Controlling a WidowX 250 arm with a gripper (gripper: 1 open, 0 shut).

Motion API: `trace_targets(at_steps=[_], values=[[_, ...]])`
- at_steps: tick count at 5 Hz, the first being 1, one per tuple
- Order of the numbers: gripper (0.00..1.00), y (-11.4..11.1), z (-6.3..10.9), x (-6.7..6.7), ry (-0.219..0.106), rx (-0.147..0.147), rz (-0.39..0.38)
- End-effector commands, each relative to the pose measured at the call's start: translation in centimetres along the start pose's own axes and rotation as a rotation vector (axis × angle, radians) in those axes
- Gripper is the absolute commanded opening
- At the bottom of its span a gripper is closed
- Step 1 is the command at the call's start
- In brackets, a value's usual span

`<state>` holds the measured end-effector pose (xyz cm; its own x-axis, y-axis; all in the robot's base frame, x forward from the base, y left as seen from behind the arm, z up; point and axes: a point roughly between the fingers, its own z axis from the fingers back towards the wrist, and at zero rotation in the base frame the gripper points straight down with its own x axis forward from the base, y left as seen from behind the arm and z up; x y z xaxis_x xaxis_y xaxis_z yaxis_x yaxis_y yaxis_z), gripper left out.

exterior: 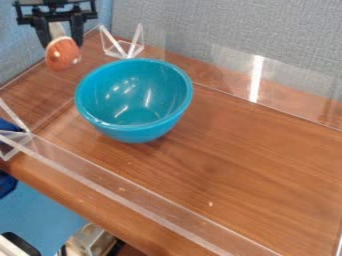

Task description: Remove the mushroom from inside the blue bowl and put it on the table

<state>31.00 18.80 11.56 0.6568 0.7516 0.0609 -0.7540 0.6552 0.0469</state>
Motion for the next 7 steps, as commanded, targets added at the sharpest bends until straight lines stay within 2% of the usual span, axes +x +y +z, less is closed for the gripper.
trace_targets(at_steps=[1, 2, 4, 5, 7], values=[[0.0, -0.4, 0.2, 0.4, -0.035, 0.004, 0.087], [0.0, -0.6, -1.1, 0.2, -0.027, 0.02, 0.143], [0.0, -0.7, -2.4, 0.0, -0.023, 0.039, 0.234], [1.0, -0.7, -2.8, 0.0, -0.023, 0.042, 0.274], [1.0, -0.5, -2.0, 0.3, -0.014, 0.021, 0.365]])
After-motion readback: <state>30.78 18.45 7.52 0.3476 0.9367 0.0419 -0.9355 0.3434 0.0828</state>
